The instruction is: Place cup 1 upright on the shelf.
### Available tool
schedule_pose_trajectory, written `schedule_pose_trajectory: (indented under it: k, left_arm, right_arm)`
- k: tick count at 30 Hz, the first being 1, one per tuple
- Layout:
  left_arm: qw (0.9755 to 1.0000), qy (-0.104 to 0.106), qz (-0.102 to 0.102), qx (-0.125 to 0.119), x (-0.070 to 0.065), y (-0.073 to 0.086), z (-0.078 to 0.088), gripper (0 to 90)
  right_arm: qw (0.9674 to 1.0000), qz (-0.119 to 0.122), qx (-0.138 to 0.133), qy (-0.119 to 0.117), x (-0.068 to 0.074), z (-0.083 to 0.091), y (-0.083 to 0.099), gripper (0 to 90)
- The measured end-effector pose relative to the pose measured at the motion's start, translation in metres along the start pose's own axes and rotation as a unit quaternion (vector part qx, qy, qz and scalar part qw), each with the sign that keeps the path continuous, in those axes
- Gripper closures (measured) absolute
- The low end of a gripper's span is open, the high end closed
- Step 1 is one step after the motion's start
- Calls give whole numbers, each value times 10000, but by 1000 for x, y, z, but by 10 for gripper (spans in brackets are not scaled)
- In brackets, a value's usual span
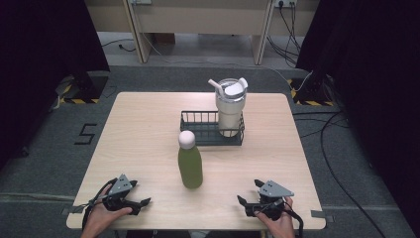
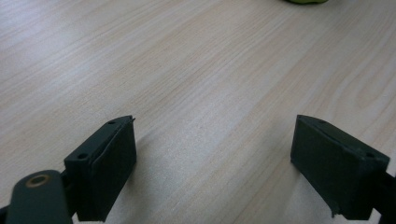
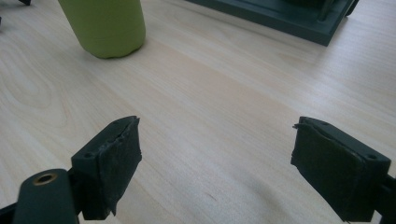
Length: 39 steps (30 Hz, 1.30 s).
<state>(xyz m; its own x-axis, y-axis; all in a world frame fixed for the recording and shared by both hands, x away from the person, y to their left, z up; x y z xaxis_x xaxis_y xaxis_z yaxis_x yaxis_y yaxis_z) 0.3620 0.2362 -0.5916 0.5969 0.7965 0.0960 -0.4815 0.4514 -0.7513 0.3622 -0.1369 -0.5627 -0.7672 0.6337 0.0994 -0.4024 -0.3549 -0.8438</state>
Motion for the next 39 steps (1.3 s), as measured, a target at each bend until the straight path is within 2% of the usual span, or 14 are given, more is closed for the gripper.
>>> schedule_pose_trajectory:
  k: [9,21,26,28,39]
  left_arm:
    - [10000,2,0,-2,0,0,0,135]
    - [10000,2,0,-2,0,0,0,135]
    - [10000,3,2,-1,0,0,0,135]
    - [10000,3,9,-6,0,0,0,134]
    - [10000,5,10,-3,0,0,0,131]
  right_arm:
    - [9996,-30,292,61,0,-1,10,154]
    - [9987,-50,512,66,3,1,19,154]
    - [9969,-37,782,68,3,-2,29,148]
    - [9971,-96,757,35,3,-3,30,144]
    - [9977,-77,674,-9,5,-2,32,124]
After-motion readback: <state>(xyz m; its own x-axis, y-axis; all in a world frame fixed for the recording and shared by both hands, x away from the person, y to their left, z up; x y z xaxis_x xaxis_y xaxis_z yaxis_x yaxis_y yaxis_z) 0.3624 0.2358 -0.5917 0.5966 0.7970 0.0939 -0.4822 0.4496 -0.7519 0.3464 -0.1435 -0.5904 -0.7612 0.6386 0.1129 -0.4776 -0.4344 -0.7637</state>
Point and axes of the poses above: each handheld gripper's, and its own axes: z roughly backward along the jaws, y roughly out of its underside, x roughly to its left, the point moved 10 cm from there along -z, roughly forward along the jaws, and after that the axes turned 10 degrees about -y, right-handed, at the moved point
